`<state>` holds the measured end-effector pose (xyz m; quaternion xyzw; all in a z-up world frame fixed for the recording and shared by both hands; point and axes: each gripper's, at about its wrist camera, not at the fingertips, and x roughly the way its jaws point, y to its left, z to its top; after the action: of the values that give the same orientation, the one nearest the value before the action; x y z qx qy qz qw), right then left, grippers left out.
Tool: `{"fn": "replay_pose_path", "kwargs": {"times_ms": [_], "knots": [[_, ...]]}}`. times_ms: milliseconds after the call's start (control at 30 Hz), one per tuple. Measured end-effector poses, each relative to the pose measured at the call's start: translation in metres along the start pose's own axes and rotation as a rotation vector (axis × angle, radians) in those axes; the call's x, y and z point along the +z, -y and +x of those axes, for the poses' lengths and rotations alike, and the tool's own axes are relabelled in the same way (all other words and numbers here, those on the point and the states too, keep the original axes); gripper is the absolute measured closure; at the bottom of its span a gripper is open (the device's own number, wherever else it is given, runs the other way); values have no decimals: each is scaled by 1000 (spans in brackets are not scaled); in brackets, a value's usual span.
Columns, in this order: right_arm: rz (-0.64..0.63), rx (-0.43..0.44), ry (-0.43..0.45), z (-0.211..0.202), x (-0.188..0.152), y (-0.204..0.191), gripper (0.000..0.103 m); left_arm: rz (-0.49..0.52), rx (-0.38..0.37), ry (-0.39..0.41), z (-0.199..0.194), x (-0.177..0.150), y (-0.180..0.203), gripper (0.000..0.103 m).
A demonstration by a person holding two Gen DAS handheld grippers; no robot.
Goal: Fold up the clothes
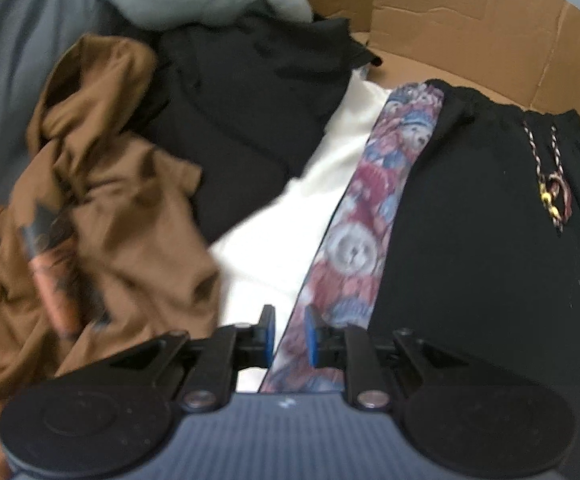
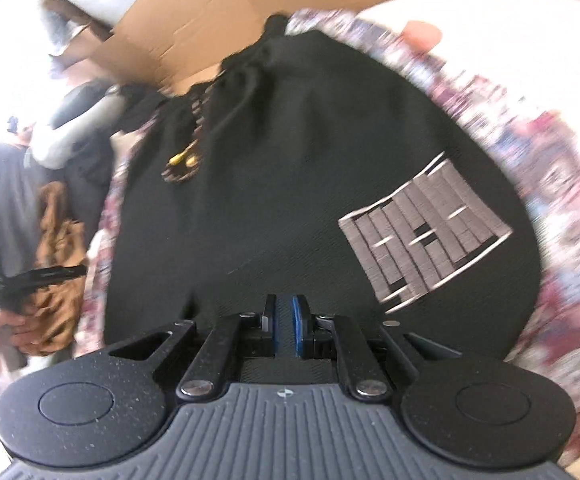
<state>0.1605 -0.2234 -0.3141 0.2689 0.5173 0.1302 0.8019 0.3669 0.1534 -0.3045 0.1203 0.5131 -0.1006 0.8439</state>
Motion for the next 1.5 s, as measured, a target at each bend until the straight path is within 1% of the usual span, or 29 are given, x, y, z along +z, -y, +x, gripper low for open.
{"fn": "replay_pose_path", "kwargs": {"times_ms": [100,233,333,433,567,600,733,900,1300,1367,1500], "knots": [[-7,-66,42,-7,3,8,96,-12,-7,-1,11,8,5,87],[1,-145,75,-13,9,23,96,25,-6,-5,23,15,13,87],[5,-232,84,-15,8,35,92,53,10,-18,36,18,16,86],[13,-287,89,-19,9,46,91,45,25,-28,47,21,15,86],[13,-373,94,-21,8,58,90,54,35,-20,48,27,17,86],[20,-391,91,-21,7,62,87,57,32,-14,47,30,18,86],[29,-413,89,-23,4,70,87,76,25,6,46,40,24,86],[2,-422,105,-23,9,66,86,93,21,31,50,56,35,85],[-32,-432,138,-15,35,66,86,144,28,102,66,96,64,86],[-37,-434,147,-14,40,67,86,149,10,120,64,102,66,86],[-51,-440,167,-13,51,68,86,167,8,131,54,109,71,85]]}}
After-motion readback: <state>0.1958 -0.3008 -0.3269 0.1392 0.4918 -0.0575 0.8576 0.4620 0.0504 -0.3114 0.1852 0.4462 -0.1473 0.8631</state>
